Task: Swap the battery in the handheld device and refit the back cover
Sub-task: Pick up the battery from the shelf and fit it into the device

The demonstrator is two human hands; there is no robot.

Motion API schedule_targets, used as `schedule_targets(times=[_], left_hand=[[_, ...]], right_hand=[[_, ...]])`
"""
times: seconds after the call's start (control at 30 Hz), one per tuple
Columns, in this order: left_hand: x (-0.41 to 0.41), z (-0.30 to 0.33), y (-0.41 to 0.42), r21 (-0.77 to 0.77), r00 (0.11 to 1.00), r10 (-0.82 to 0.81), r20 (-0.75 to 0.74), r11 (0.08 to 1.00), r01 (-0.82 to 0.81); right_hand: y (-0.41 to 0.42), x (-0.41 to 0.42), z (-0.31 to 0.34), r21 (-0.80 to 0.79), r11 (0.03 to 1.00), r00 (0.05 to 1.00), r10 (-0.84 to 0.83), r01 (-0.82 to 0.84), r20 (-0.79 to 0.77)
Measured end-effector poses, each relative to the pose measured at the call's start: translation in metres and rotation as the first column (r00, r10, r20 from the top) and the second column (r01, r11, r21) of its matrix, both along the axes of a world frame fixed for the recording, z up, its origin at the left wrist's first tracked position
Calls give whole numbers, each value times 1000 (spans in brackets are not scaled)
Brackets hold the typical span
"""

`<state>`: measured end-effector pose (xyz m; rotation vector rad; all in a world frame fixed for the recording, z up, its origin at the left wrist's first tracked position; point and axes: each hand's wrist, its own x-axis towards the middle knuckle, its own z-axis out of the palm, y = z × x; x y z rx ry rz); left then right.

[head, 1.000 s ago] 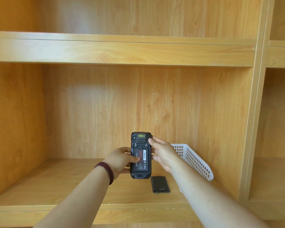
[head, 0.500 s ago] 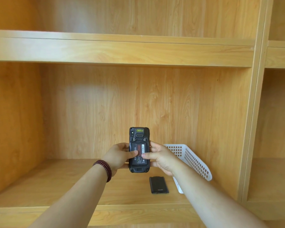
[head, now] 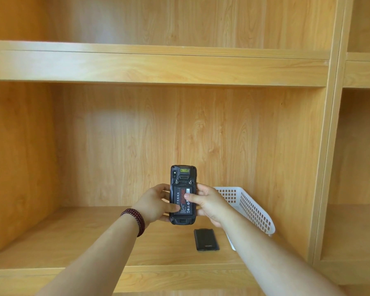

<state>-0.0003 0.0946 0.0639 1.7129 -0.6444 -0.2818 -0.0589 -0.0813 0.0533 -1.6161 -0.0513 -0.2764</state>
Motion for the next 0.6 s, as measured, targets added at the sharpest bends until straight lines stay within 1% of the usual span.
schedule_targets(times=[0.17,0.3,0.47,0.6], left_hand=[[-2,3,-2,-35,999,6,-37,999,-7],[-1,8,-2,-56,996,91,-23,994,-93],[0,7,1,-37,996,78,-45,996,-79],[4,17,3,-153,997,47,-54,987,-55]], right_hand=[[3,-4,1,7,1000,1000,5,-5,11],[7,-5,1,13,1000,1000,-3,3,6],[11,-7,-1,5,1000,999,-13,13,-29],[10,-8,-3,10,1000,999,6,-5,-54]])
